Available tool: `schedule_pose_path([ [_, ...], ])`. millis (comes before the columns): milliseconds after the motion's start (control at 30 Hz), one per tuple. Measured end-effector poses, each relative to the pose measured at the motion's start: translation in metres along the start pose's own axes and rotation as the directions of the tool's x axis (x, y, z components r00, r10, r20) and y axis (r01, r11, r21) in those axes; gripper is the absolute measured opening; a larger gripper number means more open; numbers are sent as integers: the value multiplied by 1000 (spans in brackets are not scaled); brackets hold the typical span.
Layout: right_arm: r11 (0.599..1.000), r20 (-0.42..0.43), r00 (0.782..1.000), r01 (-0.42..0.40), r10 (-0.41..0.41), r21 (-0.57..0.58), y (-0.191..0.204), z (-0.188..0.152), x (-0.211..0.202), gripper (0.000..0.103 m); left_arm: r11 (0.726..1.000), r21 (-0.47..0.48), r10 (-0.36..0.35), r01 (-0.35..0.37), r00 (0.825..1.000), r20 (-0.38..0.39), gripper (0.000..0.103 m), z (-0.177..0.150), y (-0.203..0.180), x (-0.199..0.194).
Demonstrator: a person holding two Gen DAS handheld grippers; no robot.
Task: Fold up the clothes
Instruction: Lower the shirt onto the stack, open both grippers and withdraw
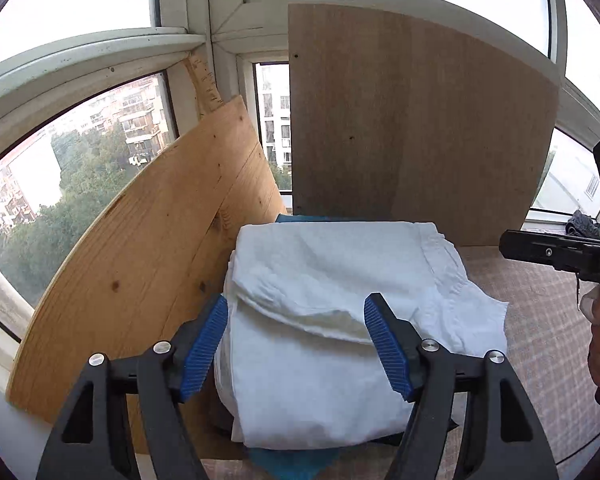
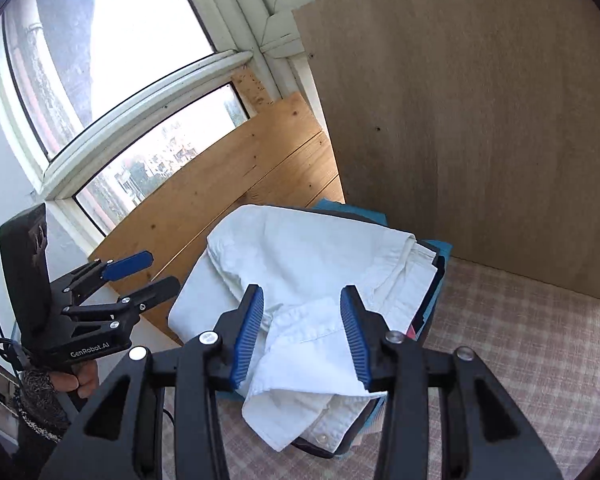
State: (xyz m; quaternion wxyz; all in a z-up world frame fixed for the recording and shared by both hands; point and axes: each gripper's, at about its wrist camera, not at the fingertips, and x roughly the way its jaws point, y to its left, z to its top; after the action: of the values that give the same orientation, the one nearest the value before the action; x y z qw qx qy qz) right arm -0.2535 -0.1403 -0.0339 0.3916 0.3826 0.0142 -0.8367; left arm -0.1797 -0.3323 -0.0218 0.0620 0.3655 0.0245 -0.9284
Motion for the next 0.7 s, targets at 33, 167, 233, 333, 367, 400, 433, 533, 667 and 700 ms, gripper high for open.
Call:
schedule_pose_path([
  [33,1000,-32,999,0,0,-13,6,-10,8,40,1000,-11,5,-5,1000,2,69,-6,-1,-8],
  [167,1000,-155,988,10,-10,0,11,-43,34,40,999,-37,9,-10,999,-33,70,-34,-3,-22],
  [233,999,-189,981,44,-41,11,11,-53,36,40,999,-47,12,-15,998,-59,70,-47,-4,-22],
  [333,996,-157,985,76,-67,51,13,-59,3,40,998,-56,15,-19,998,-68,70,-60,-8,-27],
  [367,994,-124,989,83,-75,64,14,-62,-20,44,998,-62,14,-18,998,-67,70,-64,-11,-31],
  [400,991,-97,990,109,-102,74,15,-69,-42,58,997,-73,12,-17,998,-64,70,-67,-14,-36],
  [433,986,-74,988,142,-136,85,16,-78,-62,65,996,-88,10,-16,998,-64,73,-71,-18,-41],
  [533,955,-23,961,276,-275,108,19,-113,-108,69,996,-94,-5,0,998,-60,77,-83,-38,-60],
  [667,889,-53,904,428,-425,165,6,-143,-140,69,999,-21,-33,32,999,-41,78,-94,-74,-82],
  [700,873,-66,891,454,-450,180,3,-150,-145,69,999,-2,-37,37,999,-36,78,-97,-82,-88],
])
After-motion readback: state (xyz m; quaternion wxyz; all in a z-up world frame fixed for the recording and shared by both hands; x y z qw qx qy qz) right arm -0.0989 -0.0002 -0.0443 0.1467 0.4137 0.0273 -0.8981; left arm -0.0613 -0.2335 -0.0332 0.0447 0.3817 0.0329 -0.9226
